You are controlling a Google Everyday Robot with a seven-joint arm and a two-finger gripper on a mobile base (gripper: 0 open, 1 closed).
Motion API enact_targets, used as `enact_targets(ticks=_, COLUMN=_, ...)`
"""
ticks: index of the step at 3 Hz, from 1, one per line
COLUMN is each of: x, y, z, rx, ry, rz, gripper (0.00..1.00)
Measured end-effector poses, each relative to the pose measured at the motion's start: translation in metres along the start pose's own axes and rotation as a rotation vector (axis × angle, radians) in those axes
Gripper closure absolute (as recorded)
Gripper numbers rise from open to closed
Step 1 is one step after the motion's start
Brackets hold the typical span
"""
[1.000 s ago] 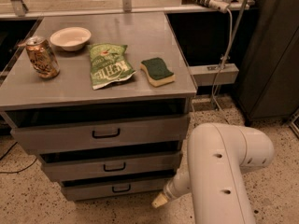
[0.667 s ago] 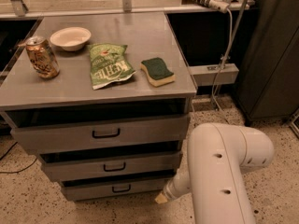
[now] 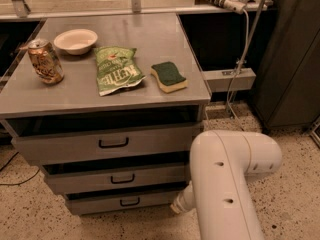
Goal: Close bottom drawer
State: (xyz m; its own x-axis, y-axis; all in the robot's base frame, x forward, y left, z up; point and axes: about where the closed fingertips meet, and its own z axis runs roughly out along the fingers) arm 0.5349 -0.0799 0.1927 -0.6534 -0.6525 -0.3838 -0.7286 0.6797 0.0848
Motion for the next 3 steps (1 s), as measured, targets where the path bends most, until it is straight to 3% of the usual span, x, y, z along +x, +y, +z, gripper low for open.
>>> enact_targets(ticks=1, x=-0.008, y=-0.013, z=0.004, rx=0.049, ry=-0.010, rz=0.007, gripper=1.00)
enact_targets(ticks=3, x=-0.021, y=-0.029, z=0.008, rx=0.126, ry=-0.028, rz=0.014, gripper=1.00)
